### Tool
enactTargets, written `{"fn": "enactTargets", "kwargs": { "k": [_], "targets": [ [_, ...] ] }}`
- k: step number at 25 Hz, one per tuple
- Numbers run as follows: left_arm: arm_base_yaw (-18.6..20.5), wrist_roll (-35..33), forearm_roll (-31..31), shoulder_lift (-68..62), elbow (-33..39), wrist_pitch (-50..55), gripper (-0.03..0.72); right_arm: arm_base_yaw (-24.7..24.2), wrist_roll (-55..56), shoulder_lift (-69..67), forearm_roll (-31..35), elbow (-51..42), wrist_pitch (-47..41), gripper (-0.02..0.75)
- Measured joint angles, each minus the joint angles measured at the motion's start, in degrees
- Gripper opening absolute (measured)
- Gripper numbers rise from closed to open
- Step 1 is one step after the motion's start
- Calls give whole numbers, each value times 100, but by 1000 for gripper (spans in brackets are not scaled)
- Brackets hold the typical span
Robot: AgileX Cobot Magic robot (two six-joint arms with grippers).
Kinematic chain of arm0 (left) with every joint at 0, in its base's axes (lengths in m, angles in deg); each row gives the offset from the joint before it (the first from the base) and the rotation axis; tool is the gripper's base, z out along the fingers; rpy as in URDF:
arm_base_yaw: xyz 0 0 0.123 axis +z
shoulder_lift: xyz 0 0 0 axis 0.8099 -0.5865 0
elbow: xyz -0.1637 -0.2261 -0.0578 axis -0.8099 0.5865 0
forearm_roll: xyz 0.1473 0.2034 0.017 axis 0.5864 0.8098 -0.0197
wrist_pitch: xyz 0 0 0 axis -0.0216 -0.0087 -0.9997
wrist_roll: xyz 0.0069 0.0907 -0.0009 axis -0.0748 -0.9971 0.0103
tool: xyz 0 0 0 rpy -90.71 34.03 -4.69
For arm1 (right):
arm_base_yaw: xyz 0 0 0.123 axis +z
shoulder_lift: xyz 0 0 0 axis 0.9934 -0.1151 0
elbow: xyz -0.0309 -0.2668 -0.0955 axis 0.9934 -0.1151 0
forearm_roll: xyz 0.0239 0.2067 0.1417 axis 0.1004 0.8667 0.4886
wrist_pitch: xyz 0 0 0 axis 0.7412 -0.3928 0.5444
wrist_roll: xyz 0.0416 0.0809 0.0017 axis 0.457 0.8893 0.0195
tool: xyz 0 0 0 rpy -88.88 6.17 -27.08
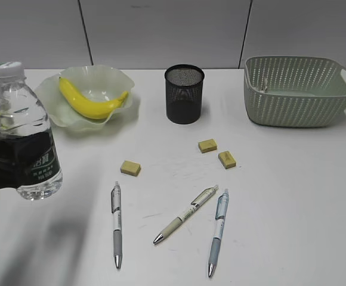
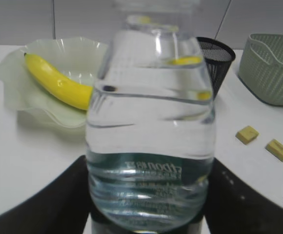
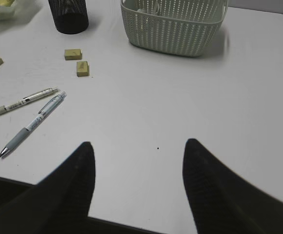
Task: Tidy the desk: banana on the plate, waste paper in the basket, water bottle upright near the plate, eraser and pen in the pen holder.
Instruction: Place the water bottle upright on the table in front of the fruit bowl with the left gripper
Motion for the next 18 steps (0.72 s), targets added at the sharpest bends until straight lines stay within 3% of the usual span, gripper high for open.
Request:
{"fn": "enactTargets", "kwargs": {
  "k": [8, 12, 18],
  "targets": [
    [0, -160, -109, -2402, 18, -2837, 489, 0, 0, 0, 0, 0, 0, 456],
    [0, -174, -182, -3607, -234, -3152, 488, 0, 0, 0, -4, 0, 0, 456],
    [0, -174, -22, -3977, -896, -3195, 488, 0, 1, 0, -4, 0, 0, 456]
  ]
}}
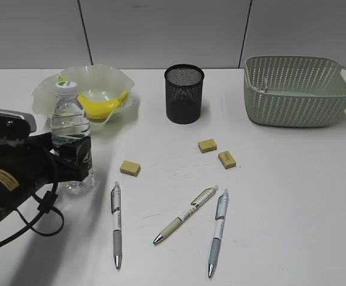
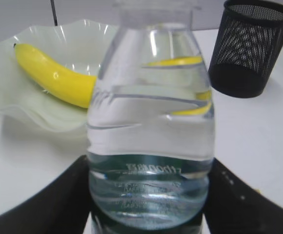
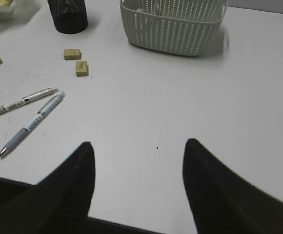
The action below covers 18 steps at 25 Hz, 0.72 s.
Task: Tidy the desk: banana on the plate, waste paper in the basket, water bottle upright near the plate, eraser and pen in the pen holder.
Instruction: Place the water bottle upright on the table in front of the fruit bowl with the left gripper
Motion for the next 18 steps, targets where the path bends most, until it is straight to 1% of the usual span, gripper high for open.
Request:
{"fn": "enactTargets", "kwargs": {
  "k": [4, 9, 18],
  "targets": [
    [27, 0, 8, -97, -131, -6, 488, 0, 0, 0, 0, 0, 0, 456],
    [215, 5, 59, -368, -176, -297, 487, 0, 0, 0, 0, 0, 0, 456],
    [243, -5, 248, -437, -181, -405, 487, 0, 0, 0, 0, 0, 0, 456]
  ]
}}
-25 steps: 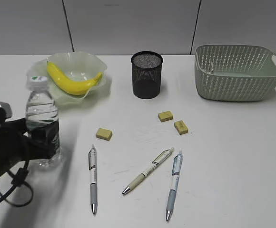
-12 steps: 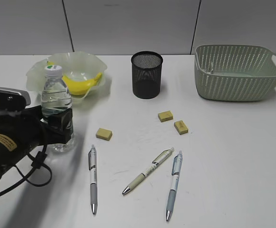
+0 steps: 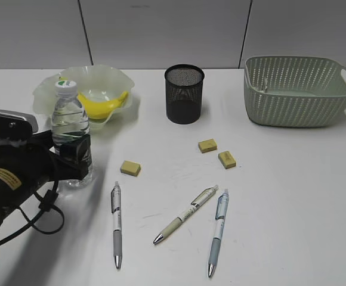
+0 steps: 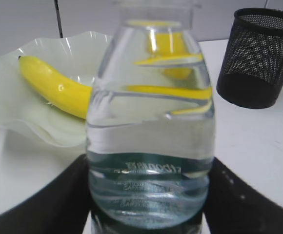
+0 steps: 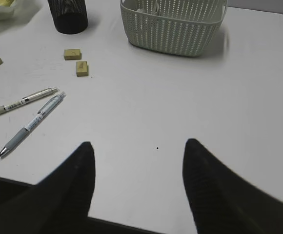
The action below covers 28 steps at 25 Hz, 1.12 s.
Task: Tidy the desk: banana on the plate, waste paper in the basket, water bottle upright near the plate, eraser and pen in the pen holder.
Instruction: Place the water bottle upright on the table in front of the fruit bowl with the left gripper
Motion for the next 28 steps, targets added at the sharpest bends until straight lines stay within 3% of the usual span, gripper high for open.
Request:
{"fn": "enactTargets", "kwargs": {
  "k": [9, 16, 28],
  "targets": [
    [0, -12, 65, 193, 244, 78, 515, 0, 5, 0, 0, 0, 0, 456],
    [0, -12, 91, 520, 438, 181, 578, 0, 1, 0, 0, 0, 0, 456],
    [0, 187, 97, 2354, 1413, 558, 582, 0, 1, 0, 0, 0, 0, 456]
  ]
}}
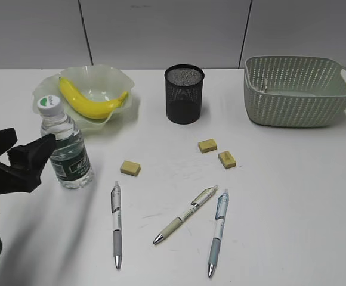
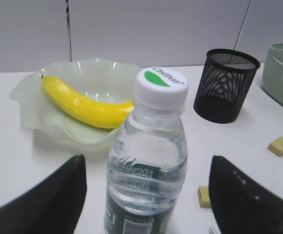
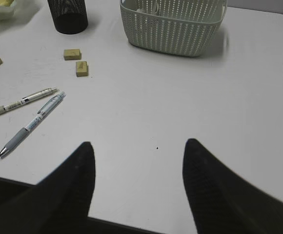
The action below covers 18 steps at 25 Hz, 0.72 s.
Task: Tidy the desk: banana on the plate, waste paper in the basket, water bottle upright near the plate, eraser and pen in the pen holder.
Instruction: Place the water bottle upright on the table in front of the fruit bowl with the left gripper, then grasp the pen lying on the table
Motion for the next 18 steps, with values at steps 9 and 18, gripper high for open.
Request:
{"fn": "enactTargets", "kwargs": {
  "k": [9, 18],
  "targets": [
    [0, 34, 330, 3086, -1017, 5694, 582, 0, 0, 0, 0, 0, 0, 456],
    [0, 34, 1022, 5259, -2663, 10774, 528, 0, 0, 0, 0, 0, 0, 456]
  ]
}}
